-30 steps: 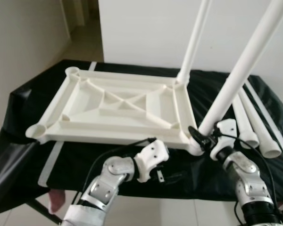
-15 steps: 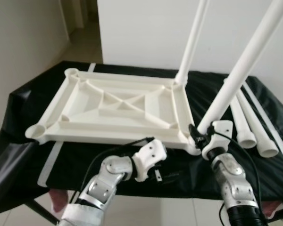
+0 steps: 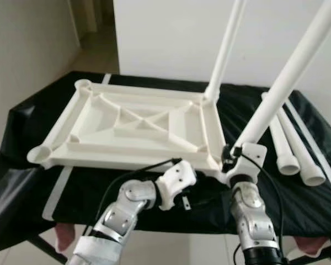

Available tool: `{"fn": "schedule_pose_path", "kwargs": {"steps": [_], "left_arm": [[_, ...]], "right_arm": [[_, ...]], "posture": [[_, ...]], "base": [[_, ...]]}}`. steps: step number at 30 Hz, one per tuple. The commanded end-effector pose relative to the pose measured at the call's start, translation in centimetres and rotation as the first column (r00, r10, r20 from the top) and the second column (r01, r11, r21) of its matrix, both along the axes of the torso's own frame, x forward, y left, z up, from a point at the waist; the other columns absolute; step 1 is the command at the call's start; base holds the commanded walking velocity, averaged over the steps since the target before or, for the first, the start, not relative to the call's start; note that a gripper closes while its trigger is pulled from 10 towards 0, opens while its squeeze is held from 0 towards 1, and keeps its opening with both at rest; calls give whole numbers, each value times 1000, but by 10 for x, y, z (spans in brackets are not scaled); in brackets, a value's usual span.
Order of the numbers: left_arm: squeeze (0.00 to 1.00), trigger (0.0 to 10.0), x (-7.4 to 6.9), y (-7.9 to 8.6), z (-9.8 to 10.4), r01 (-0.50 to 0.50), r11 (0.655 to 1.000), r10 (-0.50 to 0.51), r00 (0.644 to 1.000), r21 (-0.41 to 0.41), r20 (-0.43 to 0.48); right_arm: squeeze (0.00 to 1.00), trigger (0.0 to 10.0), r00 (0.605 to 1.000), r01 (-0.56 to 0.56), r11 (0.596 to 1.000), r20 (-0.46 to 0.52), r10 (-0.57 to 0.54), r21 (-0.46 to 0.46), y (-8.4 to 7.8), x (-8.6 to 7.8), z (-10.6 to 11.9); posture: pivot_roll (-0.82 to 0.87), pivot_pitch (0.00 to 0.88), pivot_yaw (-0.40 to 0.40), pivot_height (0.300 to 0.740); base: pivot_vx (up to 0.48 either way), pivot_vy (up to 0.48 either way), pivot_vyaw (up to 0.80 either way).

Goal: Building children table

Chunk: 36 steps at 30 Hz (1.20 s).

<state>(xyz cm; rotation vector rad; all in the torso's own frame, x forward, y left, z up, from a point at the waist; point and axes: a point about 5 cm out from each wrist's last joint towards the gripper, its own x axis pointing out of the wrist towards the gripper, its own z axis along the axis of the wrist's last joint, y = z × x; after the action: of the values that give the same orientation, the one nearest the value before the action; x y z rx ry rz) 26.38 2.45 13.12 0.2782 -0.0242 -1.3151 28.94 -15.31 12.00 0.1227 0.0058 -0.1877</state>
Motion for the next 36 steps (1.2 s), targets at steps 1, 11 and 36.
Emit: {"fn": "schedule_pose_path", "kwargs": {"steps": [1, 11, 36], "left_arm": [[0, 10000, 3, 0, 2, -47, 999, 47, 999, -15, 2], [0, 10000, 5, -1, 3, -46, 999, 46, 999, -19, 5], [0, 10000, 6, 0, 5, -47, 999, 47, 999, -24, 4]], "right_arm": [[0, 10000, 995, 3, 1000, -97, -1, 25, 3, -6, -19], [1000, 10000, 998, -56, 998, -39, 55, -15, 6, -3, -8], [0, 10000, 896, -437, 879, -10, 444, -188, -31, -2, 6]], "posture": [[28, 0, -58, 740], [25, 0, -56, 740], [20, 0, -52, 740]], "base": [[0, 0, 0], [0, 0, 0], [0, 0, 0]]}}
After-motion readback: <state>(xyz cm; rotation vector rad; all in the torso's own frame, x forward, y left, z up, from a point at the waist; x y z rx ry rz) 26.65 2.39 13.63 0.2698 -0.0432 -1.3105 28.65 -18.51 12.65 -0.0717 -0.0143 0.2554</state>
